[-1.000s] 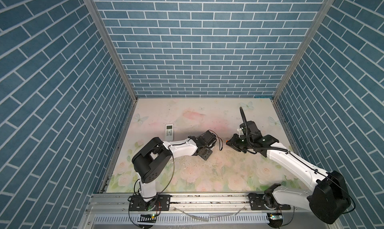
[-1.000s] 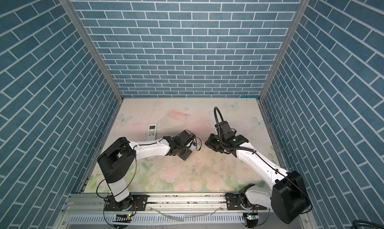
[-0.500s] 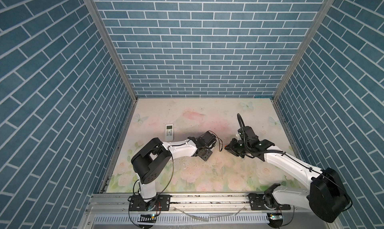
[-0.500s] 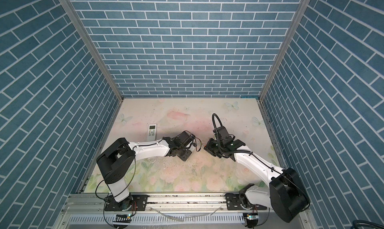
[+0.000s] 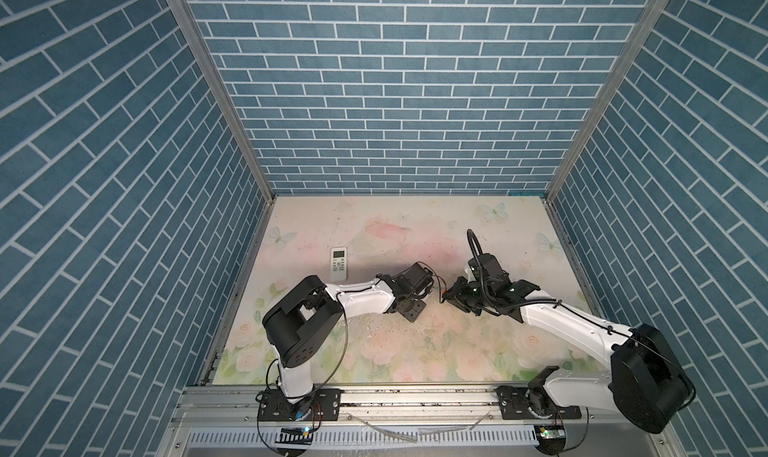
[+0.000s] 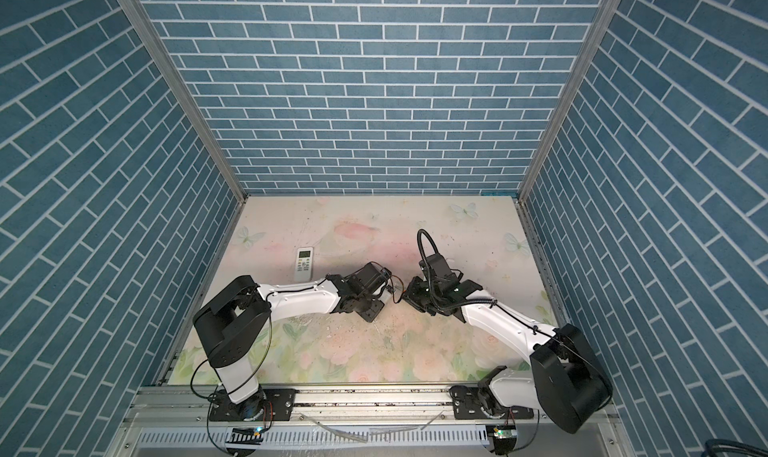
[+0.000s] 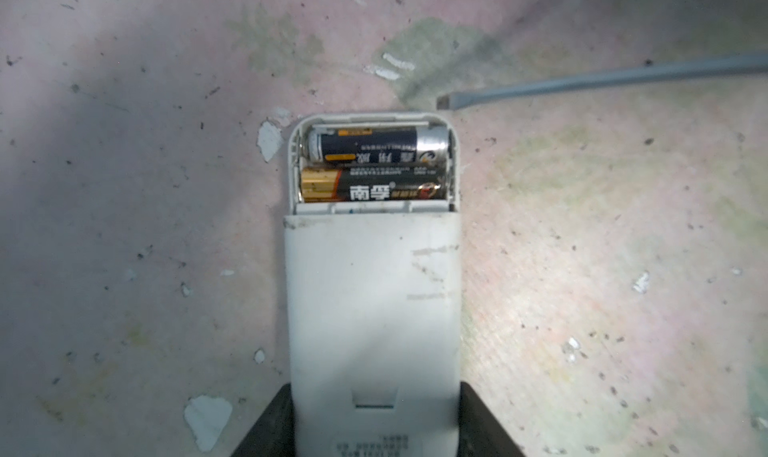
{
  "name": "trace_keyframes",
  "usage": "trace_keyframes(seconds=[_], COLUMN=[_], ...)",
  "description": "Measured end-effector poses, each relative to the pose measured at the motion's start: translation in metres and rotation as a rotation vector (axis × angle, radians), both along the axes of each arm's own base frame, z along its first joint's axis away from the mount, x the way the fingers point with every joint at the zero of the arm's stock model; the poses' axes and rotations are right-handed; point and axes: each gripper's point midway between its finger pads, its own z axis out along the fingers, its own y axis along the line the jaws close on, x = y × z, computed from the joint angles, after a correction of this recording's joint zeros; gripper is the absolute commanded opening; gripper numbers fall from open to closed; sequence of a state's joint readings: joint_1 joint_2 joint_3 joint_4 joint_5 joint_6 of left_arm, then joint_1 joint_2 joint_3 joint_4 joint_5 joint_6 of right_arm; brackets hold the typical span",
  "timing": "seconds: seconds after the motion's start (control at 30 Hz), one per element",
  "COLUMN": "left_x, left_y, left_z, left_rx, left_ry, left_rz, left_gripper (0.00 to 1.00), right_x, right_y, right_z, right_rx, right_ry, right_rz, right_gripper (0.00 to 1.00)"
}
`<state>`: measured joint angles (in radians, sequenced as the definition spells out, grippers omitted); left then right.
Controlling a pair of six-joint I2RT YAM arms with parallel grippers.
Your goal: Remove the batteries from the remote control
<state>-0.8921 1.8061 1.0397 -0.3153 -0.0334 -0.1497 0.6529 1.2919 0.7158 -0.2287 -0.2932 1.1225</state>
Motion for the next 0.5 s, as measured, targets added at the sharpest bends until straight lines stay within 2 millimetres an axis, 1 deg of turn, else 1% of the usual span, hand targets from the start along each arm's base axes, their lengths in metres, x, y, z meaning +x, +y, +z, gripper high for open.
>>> trace_keyframes(seconds=[0.17,0.5], left_x=[-0.0001,-0.0002], left_y=[-0.0003,-0.0008], left_z=[-0.0001,0.0001], left_rx=[-0.001,-0.003], left_ry=[-0.001,0.0], left_rz=[0.0,0.001], left_gripper=[0.45,0.44], right_x=[-0.0028,-0.0017], right_y=[-0.0017,-0.0008], right_z=[-0.0056,-0.0067], right_rx=[-0.005,0.002], right_ry=[0.012,0.004], right_rz=[-0.004,-0.005], right_gripper=[0.0,0.0])
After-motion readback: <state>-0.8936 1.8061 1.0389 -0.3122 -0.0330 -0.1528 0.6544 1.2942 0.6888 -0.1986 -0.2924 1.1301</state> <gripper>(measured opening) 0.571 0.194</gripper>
